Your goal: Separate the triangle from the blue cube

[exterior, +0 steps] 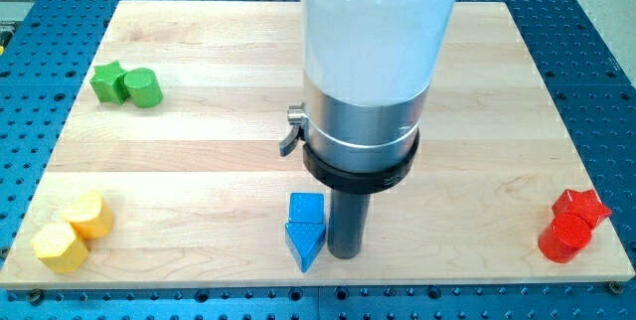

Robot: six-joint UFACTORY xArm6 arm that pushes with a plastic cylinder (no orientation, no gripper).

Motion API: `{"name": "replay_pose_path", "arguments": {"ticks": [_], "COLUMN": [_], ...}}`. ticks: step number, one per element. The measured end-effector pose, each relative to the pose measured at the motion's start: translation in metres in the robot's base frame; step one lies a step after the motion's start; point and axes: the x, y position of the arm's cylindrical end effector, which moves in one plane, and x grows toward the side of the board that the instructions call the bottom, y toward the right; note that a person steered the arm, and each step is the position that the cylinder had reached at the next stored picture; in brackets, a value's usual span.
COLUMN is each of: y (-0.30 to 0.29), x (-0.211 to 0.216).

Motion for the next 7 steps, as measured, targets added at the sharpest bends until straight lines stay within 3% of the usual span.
{"name": "replay_pose_path", "arguments": {"ticks": [4, 7], "y": [-0.002, -0.012], "x": [0.001, 0.024]}}
